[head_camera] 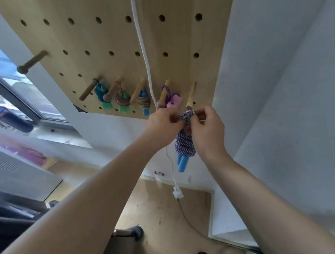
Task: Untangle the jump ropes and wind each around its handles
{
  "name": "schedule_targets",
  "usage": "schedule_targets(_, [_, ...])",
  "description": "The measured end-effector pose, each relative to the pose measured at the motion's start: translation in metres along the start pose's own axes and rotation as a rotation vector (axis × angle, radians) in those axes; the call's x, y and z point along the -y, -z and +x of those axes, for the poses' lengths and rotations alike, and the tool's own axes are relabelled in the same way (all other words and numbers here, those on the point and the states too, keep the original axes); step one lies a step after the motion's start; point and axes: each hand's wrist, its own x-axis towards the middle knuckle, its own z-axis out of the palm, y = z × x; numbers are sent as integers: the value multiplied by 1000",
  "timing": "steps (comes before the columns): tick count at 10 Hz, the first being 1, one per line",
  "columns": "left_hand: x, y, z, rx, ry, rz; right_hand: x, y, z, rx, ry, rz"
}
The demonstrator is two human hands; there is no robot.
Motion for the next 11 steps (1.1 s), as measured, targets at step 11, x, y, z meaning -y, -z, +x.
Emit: schedule_targets(11, [-39,36,60,-87,-58,176,17,6,72,-107,-100,97])
